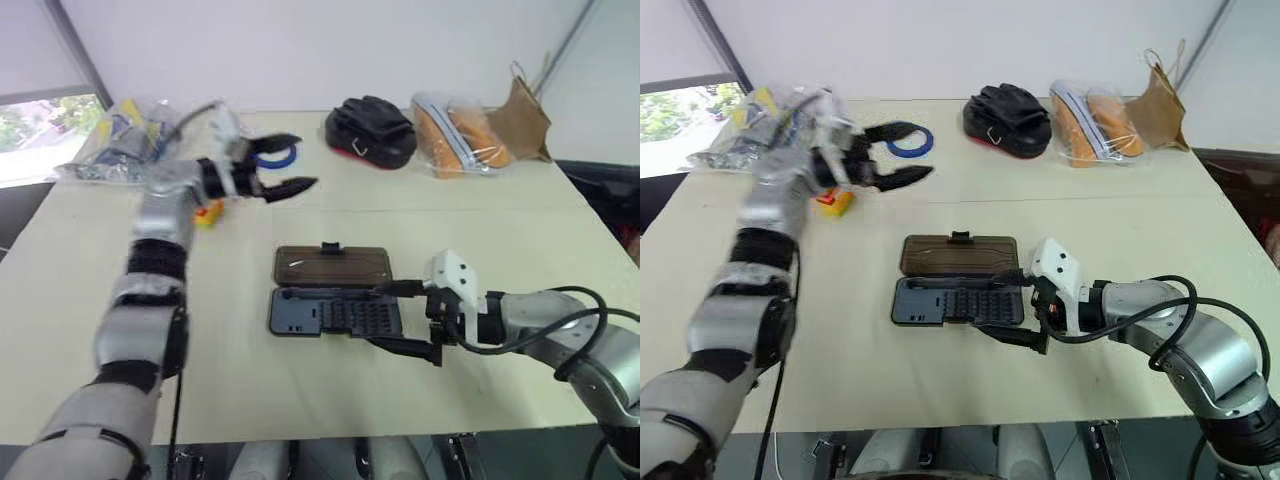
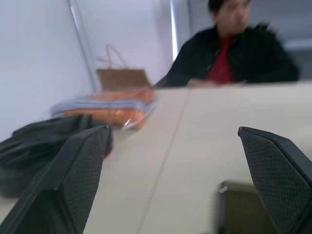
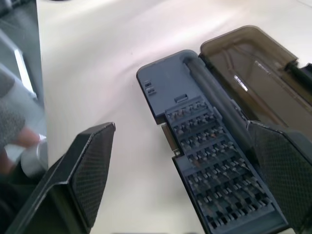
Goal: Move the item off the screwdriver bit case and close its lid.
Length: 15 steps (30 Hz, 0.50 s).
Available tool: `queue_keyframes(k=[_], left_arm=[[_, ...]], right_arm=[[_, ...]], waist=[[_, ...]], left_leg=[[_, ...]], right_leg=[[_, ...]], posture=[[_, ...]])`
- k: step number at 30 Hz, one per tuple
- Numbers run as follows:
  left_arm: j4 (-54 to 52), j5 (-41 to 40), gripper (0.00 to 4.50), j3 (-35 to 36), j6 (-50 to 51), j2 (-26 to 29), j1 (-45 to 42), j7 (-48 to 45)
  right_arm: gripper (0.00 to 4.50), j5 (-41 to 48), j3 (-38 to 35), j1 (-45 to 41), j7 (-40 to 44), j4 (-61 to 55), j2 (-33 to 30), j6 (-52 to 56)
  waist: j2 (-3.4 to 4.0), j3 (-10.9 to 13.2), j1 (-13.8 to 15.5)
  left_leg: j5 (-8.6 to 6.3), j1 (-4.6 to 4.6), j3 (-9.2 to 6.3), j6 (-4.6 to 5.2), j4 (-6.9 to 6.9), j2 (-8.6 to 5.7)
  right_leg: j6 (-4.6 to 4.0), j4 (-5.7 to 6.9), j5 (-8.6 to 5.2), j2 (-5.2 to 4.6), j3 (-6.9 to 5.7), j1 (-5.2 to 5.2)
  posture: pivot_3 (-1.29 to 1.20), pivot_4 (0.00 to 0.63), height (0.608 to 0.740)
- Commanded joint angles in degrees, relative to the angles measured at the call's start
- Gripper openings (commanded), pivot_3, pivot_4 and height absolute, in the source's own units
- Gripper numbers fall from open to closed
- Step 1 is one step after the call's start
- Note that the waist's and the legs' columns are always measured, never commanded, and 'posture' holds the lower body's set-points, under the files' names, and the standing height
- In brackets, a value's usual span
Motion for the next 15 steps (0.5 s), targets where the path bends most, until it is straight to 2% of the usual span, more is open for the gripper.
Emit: queue_keyframes(k=[1,4,7,9,11,15], left_arm=[[-15.61,-3.92,3.94,1.47,10.1,3.06,10.36,4.92],[-25.43,-6.22,2.75,2.79,15.07,4.48,18.21,9.21],[-34.03,-5.32,1.12,1.77,15.29,6.05,26.87,11.49],[-37.22,-2.62,0.1,0.35,11.99,6.73,33.76,12.28],[-38.14,1.26,0.05,-2.06,7.05,6.88,39.15,12.95],[-38.59,4.36,0.05,-6.14,2.52,5.61,42.62,14.19]], right_arm=[[4.5,1.53,-3.19,-3.3,-1.52,2.44,2.38,-1.15],[4.5,-0.44,-2.85,-6.55,-2.86,5.77,4.28,-2.41],[4.5,-4.61,-0.88,-10.15,-3.89,9.68,5.95,-5.11],[4.5,-7.78,0.7,-12.92,-4.8,13.3,7.46,-7.04],[4.5,-11.75,3.32,-15.68,-5.24,17.27,8.73,-9.27],[4.5,-22.79,11.34,-22.02,-4.51,26.36,9.76,-15.26]], waist=[[0.01,0.02,-0.1],[-0.02,0.1,0.35],[0.0,0.1,0.55],[0.02,0.09,0.39],[0.06,0.1,0.32],[0.09,0.11,0.39]], left_leg=[[0.01,0.02,0.0,-0.03,0.0,0.01],[0.06,0.02,-0.03,-0.11,-0.01,0.05],[0.06,0.01,-0.03,-0.14,-0.02,0.03],[0.06,0.01,-0.01,-0.14,-0.04,0.02],[0.06,0.02,0.06,-0.16,-0.1,0.02],[0.1,0.0,0.09,-0.22,-0.13,0.04]], right_leg=[[-0.01,0.02,0.0,0.0,0.02,0.0],[-0.07,0.08,0.05,0.04,0.01,-0.05],[-0.1,0.05,0.06,-0.01,-0.02,-0.02],[-0.1,0.02,0.06,-0.02,-0.01,-0.02],[-0.12,0.01,0.06,-0.02,0.02,-0.08],[-0.22,0.02,0.11,0.01,0.02,-0.15]], posture=[[0.0,0.15,0.74],[0.0,0.15,0.74],[0.0,0.15,0.74],[0.0,0.15,0.74],[0.0,0.15,0.74],[0.0,0.15,0.74]])
